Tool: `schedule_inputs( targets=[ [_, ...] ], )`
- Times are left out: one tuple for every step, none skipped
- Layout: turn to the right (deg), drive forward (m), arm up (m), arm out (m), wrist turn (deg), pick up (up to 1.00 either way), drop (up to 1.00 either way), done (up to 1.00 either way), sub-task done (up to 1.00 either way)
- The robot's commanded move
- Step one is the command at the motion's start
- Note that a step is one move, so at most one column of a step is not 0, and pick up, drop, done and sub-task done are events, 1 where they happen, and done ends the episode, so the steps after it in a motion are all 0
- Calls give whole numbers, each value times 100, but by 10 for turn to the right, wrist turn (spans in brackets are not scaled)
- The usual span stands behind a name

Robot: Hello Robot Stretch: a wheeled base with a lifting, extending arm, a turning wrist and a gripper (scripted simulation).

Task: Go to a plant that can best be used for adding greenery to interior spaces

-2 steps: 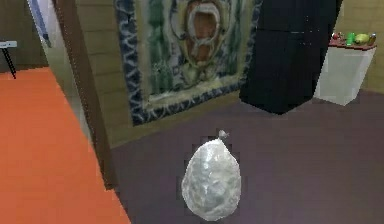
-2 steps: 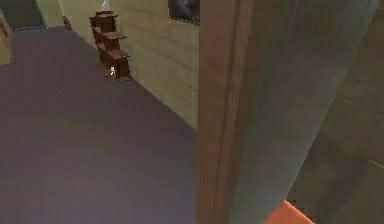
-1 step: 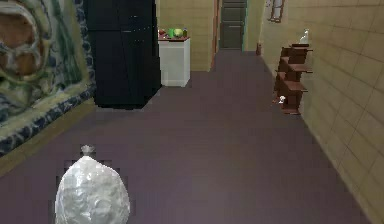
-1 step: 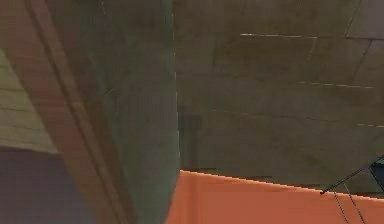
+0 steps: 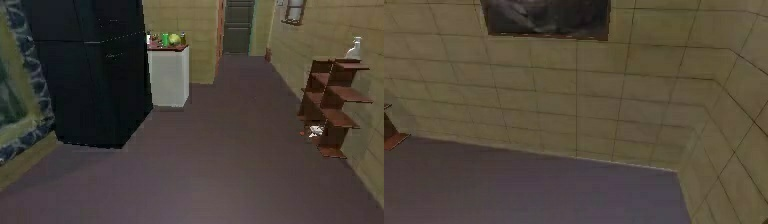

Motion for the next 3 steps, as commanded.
schedule_inputs(
  targets=[
    [0,100,0,0,0,0,0,0,0],
    [0,100,0,0,0,0,0,0,0],
    [0,80,0,0,0,0,0,0,0]
  ],
)
